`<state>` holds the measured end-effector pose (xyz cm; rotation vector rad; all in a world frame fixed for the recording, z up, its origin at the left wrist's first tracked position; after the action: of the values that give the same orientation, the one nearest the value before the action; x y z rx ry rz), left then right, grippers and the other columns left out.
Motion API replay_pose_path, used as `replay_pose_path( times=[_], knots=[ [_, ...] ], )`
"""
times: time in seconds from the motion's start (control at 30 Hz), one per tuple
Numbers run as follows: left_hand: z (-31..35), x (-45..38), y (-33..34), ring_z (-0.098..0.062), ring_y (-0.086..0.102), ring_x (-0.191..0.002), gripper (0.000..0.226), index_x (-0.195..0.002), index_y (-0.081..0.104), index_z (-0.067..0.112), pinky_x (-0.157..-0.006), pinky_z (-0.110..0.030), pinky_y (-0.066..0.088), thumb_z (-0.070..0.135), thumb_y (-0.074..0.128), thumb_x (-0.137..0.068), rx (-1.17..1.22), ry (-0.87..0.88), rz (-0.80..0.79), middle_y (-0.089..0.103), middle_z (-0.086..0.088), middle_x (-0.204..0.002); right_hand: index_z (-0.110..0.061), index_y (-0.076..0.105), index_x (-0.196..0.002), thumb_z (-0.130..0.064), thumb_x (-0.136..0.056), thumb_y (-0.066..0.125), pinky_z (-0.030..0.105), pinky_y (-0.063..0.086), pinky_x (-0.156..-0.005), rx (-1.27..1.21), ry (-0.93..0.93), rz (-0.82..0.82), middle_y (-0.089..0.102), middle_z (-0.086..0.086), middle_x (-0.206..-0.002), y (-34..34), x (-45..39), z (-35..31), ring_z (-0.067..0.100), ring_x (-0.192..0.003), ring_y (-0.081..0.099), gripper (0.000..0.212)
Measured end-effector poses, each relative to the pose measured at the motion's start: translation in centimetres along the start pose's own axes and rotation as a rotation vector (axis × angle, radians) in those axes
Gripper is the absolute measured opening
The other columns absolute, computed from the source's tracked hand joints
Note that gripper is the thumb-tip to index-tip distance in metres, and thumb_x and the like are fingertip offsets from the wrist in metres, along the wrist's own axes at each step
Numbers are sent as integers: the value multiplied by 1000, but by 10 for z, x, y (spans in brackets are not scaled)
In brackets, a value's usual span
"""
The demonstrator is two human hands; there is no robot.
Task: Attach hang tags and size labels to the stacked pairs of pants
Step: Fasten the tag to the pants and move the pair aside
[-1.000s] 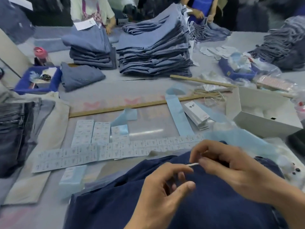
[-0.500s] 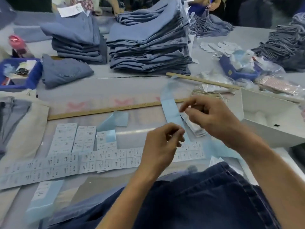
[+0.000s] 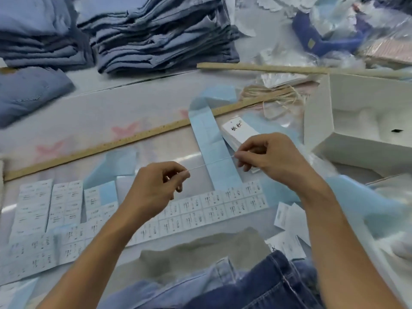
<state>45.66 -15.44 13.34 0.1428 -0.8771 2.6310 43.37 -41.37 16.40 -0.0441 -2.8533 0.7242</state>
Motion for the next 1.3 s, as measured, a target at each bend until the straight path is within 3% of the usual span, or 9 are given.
replay_pose_path(
  times=[0.27, 0.37, 0.47, 0.63, 0.87, 1.0, 1.07, 1.17, 1.3],
  knots=[
    [0, 9, 51, -5, 59, -58, 15, -80, 76, 31, -55, -12, 45, 30, 69, -94, 35, 57, -203, 69, 8, -66, -12, 65, -83, -24, -97, 67, 28, 54, -60, -179, -44, 249, 73, 0, -69, -15, -5, 22, 11, -61, 65, 18],
    [4, 17, 70, -6, 63, -63, 14, -81, 75, 34, -60, -10, 44, 29, 72, -93, 17, 109, -263, 70, 13, -68, -11, 56, -92, -24, -105, 54, 35, 60, -70, -604, 11, 203, 76, 6, -85, 2, -4, 26, 20, -82, 74, 18],
    [5, 20, 94, -1, 67, -78, 9, -94, 76, 42, -68, -11, 47, 34, 72, -93, -14, 155, -443, 74, 22, -86, -13, 52, -89, -26, -106, 52, 30, 55, -57, -926, 87, 116, 69, 5, -72, 26, -7, 27, 15, -58, 63, 21],
    [-32, -25, 117, -14, 47, -129, 71, -153, 39, 32, -105, -31, 44, 46, 71, -91, -529, 233, -563, 47, 5, -148, -11, 61, -80, -26, -98, 63, 13, 29, -45, -236, 178, 225, 43, -19, -48, 34, -11, 66, 0, -45, 36, 24],
    [-80, -9, 120, -30, 33, -145, 71, -156, 35, 37, -109, -44, 43, 25, 69, -95, -826, 558, -419, 22, -4, -168, -9, 67, -83, -27, -96, 66, 13, 30, -47, -149, 262, 301, 41, -20, -46, 33, -12, 100, 0, -46, 37, 22],
    [-99, 29, 91, -18, 43, -144, 45, -141, 60, 34, -113, -38, 44, 16, 54, -101, -788, 801, -567, 43, 6, -157, -16, 64, -76, -27, -96, 66, 15, 26, -48, -178, 245, 332, 41, -20, -46, 32, -15, 101, 0, -47, 36, 23],
    [-103, 44, 74, -11, 63, -124, 34, -113, 77, 37, -94, -29, 57, 30, 48, -97, -827, 865, -641, 68, 11, -133, -18, 63, -75, -25, -96, 66, 13, 27, -47, -187, 248, 336, 41, -21, -45, 33, -14, 103, 0, -47, 36, 23],
    [-109, 45, 54, -13, 70, -77, 7, -73, 67, 24, -61, -28, 55, 31, 69, -74, -1075, 571, -809, 72, 8, -82, -21, 65, -74, -22, -96, 65, 11, 27, -45, -207, 254, 366, 43, -21, -46, 32, -14, 105, 0, -47, 38, 22],
    [-98, 13, 48, -20, 63, -81, 10, -81, 63, 22, -66, -29, 46, 15, 57, -79, -1004, 262, -593, 69, 5, -89, -21, 70, -81, -18, -96, 62, 10, 30, -46, -201, 253, 332, 51, -16, -57, 37, -15, 109, -1, -49, 42, 17]
  ],
)
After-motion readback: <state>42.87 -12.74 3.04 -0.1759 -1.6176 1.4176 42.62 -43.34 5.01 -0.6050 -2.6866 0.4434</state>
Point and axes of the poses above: each hand's wrist, its own x-axis away from the middle knuckle, its own y-axis out of the palm, z = x × y, the point moved 5 cm from there along -x, towards the middle knuckle
